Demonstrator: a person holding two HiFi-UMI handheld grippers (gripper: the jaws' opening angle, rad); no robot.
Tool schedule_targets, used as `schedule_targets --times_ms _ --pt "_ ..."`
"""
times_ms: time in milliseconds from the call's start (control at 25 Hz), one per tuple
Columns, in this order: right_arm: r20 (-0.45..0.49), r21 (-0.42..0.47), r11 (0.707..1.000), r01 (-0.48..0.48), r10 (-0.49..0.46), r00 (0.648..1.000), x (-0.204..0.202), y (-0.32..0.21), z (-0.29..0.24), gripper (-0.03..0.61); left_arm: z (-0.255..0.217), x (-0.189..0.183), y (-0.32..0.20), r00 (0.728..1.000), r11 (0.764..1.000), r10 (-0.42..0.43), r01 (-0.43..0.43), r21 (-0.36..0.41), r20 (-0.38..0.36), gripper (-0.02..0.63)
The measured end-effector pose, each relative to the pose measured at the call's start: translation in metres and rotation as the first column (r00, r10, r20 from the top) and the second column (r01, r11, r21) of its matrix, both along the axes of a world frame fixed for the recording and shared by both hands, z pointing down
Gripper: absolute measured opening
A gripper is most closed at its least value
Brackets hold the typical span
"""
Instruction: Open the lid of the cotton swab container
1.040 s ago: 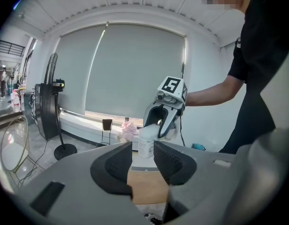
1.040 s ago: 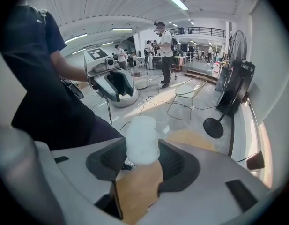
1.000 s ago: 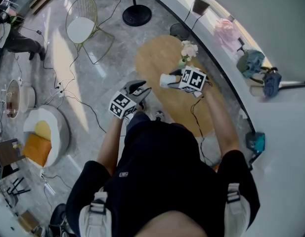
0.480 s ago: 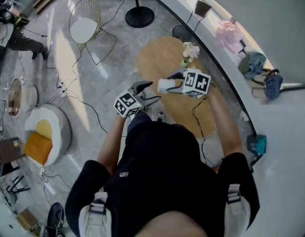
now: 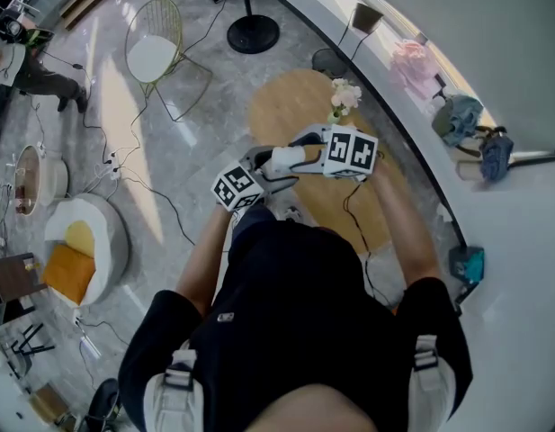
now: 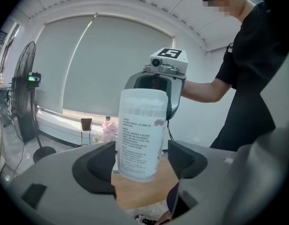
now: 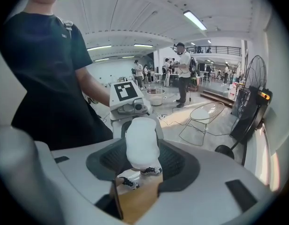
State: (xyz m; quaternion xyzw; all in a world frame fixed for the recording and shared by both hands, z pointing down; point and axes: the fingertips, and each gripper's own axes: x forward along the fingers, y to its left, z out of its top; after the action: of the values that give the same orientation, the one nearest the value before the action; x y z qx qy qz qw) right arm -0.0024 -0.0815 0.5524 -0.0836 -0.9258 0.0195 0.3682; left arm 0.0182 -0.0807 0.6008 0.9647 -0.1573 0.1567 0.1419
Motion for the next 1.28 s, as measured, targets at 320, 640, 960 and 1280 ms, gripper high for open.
schedule_targets --times_ms 320,640,960,1280 --pt "0.022 0.003 1.000 0.026 -0.026 0.999 -0.007 0.009 -0.009 0.196 -0.010 0.020 -0.002 0.999 0.999 0.035 -0.034 0.022 -0.018 0.331" --pt "0.073 0.004 1.000 0.029 -0.030 0.997 -0.010 0.011 -0.020 0.196 -0.019 0.026 0.003 0.998 0.999 0.036 -0.035 0.034 -0.054 0.330" --pt "0.095 0.019 0.999 0.029 -0.031 0.995 -0.015 0.009 -0.026 0.196 -0.034 0.021 0.000 0.995 0.999 0.000 0.005 0.052 -0.099 0.233" --pt "0.051 0.043 0.999 0.028 -0.030 0.998 -0.014 0.011 -0.027 0.204 -0.038 0.017 -0.003 0.997 0.995 -0.017 0.024 0.095 -0.073 0.206"
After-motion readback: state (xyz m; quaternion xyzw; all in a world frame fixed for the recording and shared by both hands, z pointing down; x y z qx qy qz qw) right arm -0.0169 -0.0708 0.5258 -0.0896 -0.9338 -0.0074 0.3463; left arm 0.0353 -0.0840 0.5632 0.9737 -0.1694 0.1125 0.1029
